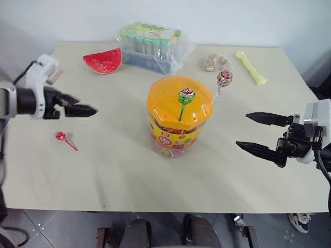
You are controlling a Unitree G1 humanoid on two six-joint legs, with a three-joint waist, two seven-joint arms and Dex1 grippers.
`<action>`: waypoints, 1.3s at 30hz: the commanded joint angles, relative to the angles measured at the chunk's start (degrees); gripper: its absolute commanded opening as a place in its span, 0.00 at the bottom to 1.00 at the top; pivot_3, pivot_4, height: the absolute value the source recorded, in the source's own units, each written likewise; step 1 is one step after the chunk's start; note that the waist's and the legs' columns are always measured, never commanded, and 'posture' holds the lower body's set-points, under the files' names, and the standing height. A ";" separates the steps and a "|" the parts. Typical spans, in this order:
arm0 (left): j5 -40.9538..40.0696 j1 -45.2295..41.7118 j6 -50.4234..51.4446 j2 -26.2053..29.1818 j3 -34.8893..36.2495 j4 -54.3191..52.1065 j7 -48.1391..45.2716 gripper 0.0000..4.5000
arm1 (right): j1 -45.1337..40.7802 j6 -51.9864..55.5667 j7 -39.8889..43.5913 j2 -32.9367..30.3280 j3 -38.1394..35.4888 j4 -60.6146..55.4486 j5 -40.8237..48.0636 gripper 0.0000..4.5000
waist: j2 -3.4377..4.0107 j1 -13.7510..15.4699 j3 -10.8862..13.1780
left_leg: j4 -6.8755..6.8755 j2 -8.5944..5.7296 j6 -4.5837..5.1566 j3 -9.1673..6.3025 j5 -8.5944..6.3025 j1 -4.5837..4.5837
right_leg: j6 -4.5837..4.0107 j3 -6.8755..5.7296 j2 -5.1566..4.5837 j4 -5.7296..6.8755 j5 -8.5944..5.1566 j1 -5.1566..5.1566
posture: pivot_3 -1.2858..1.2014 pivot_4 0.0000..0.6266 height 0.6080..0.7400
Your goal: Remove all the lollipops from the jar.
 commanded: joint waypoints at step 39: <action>3.16 -15.54 -39.21 -31.46 -16.62 11.92 -29.38 0.60 | 15.13 -1.02 -14.81 6.50 -16.09 -20.54 12.03 1.00 | -0.01 0.21 0.00 | 0.40 -0.05 0.24 -0.01 -0.14 -0.01 | 0.17 0.12 0.00 0.01 0.09 0.16 | 0.52 0.24 1.00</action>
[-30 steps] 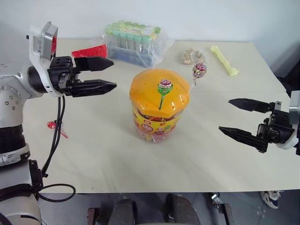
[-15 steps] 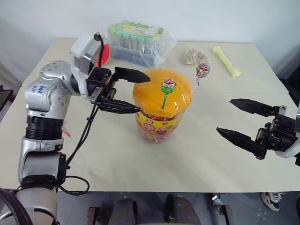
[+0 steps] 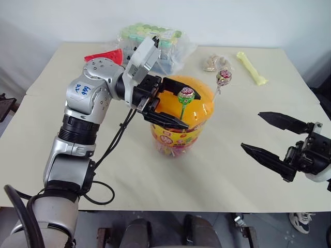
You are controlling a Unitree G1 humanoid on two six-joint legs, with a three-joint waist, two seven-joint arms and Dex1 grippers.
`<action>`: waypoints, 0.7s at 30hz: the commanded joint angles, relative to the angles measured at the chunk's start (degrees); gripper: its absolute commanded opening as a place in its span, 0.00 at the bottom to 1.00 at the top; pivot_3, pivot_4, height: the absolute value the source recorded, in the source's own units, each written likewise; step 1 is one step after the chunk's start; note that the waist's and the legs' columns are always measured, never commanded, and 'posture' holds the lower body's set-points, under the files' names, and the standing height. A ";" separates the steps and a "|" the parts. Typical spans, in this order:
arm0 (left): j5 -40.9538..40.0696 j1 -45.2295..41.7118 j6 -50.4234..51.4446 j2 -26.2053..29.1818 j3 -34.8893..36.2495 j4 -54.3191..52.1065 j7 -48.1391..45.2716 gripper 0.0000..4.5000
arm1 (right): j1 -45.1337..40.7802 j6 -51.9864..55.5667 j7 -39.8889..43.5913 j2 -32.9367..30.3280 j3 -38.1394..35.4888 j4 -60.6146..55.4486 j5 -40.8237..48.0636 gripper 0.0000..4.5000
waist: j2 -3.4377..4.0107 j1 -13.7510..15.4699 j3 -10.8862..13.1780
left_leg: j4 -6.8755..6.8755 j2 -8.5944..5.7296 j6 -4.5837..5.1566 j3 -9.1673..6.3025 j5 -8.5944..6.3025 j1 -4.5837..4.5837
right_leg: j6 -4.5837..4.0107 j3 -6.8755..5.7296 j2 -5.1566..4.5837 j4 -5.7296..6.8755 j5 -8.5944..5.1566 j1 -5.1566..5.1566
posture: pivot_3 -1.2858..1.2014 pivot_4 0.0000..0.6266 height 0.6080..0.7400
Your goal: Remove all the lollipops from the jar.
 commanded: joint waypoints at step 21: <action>-2.42 -9.97 5.01 -2.69 10.92 1.43 13.94 0.02 | -3.96 -1.05 0.70 -3.26 -0.48 1.36 3.04 1.00 | -0.01 -0.23 0.01 | -0.01 0.01 0.02 0.01 -0.01 -0.01 | 0.02 0.03 0.01 -0.03 0.01 -0.01 | 0.52 0.24 1.00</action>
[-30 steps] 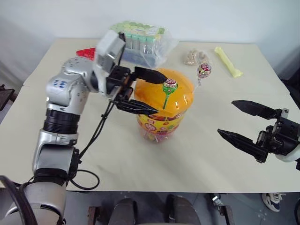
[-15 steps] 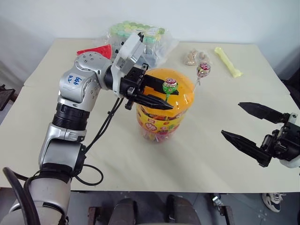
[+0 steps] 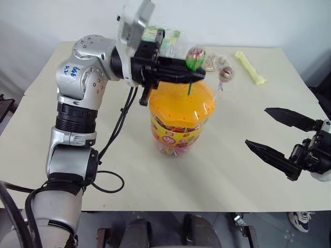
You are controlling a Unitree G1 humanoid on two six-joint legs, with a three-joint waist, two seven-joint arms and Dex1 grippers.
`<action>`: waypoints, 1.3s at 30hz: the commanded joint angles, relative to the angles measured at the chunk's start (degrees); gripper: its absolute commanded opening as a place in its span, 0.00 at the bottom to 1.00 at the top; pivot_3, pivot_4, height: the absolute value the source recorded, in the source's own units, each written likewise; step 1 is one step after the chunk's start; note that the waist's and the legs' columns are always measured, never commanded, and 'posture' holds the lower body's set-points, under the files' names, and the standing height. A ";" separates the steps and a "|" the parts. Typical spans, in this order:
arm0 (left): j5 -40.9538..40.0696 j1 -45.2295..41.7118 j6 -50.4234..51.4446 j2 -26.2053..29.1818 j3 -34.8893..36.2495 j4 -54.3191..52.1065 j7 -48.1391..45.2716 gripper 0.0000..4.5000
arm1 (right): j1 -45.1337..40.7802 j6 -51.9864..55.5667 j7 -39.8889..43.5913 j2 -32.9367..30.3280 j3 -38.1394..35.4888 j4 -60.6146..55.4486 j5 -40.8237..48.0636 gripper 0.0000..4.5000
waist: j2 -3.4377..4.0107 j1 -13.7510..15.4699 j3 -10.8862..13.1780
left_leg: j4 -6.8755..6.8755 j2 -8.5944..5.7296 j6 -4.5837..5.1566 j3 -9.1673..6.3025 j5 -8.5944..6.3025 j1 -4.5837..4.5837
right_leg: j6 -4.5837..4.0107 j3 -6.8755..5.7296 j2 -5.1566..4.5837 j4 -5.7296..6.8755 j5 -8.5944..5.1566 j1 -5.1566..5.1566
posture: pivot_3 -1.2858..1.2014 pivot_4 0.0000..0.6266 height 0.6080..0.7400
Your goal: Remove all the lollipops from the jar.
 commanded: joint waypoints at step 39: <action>12.54 25.76 54.89 26.11 1.10 -4.48 44.10 0.07 | -20.59 -0.13 10.81 -0.19 19.81 13.43 -2.24 1.00 | -0.36 -0.09 0.21 | -0.07 -0.05 -0.05 0.09 -0.03 0.03 | 0.00 0.26 0.03 0.12 0.00 -0.21 | 0.52 0.24 1.00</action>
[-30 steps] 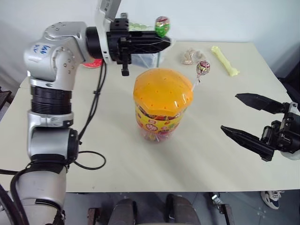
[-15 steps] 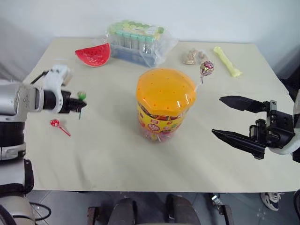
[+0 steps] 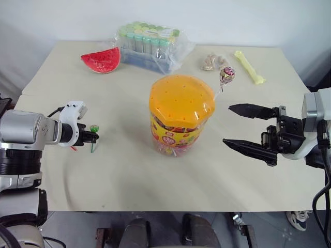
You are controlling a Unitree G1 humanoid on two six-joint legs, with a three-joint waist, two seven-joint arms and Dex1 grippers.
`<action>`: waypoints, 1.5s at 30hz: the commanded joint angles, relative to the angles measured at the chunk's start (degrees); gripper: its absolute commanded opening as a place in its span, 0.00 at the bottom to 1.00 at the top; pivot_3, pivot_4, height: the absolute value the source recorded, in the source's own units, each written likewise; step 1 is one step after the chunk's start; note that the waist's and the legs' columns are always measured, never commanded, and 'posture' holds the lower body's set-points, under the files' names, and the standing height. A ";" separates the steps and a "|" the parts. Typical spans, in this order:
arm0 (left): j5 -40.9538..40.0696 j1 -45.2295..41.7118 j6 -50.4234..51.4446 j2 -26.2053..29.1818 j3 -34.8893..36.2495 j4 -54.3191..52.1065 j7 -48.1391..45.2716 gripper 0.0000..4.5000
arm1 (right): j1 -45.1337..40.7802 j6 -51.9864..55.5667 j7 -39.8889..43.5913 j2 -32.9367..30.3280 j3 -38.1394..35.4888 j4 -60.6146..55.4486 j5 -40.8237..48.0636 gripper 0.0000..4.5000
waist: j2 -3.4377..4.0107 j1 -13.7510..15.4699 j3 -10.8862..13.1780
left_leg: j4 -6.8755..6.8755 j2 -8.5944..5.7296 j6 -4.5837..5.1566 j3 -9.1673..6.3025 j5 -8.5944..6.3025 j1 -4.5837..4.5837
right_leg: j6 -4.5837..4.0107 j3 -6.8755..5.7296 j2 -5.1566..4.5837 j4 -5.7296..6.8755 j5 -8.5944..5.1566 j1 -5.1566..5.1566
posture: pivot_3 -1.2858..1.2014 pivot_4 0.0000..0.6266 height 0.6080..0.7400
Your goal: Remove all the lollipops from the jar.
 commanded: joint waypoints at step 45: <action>-21.32 3.28 -55.04 2.76 16.44 -0.29 -56.57 0.99 | -13.11 12.73 -19.38 -1.76 1.11 0.11 3.00 1.00 | 0.03 -0.52 0.01 | 0.00 0.07 0.01 0.35 -0.05 0.02 | 0.00 0.12 0.00 0.02 0.00 -0.15 | 0.52 0.24 1.00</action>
